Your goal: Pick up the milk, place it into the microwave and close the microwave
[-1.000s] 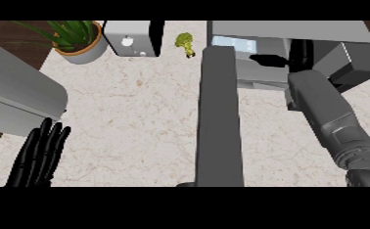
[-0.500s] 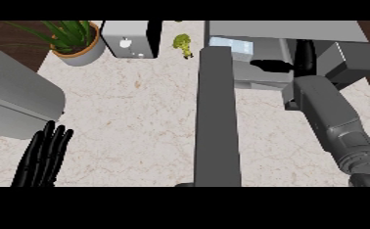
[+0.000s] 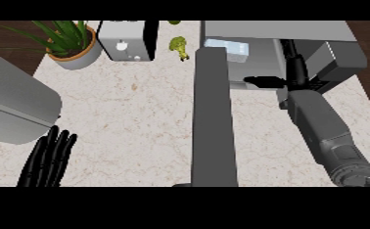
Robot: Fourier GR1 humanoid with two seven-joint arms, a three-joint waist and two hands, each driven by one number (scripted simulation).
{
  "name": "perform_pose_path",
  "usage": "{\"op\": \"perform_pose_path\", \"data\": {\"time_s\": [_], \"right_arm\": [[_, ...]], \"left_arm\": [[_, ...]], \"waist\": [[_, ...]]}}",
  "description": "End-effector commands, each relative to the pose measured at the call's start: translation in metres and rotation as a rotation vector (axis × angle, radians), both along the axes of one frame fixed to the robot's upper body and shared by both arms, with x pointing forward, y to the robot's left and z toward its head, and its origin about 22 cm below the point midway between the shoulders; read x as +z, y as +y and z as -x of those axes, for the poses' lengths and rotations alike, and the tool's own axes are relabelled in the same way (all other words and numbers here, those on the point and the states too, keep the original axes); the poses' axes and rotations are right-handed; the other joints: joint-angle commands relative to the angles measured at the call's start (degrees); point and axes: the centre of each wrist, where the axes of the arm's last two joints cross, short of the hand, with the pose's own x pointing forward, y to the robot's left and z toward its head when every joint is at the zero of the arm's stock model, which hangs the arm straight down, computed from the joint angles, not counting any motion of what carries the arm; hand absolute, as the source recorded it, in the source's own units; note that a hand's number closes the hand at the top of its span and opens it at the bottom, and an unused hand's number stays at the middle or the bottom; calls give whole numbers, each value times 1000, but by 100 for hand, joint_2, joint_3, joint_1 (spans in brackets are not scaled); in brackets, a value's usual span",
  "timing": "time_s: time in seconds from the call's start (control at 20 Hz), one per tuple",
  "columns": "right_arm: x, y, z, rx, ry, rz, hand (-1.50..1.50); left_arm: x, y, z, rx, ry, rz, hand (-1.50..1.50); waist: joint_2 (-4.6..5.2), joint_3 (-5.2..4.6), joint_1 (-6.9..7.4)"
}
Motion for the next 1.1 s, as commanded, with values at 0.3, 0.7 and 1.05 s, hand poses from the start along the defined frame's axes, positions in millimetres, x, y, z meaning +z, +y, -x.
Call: {"op": "perform_pose_path", "data": {"time_s": [0.3, 0.7, 1.05], "right_arm": [[-63, -17, 55, 14, 136, -74, -150], [-109, -8, 105, 44, 178, -239, -150], [-140, -8, 154, 132, 182, -353, -150]], "left_arm": [[-5, 2, -3, -2, 17, 12, -150], [2, -6, 0, -66, 38, 1, -150], [-13, -28, -15, -269, 73, 23, -150]], "waist": [[37, 62, -147], [18, 62, -170], [-8, 54, -276]]}}
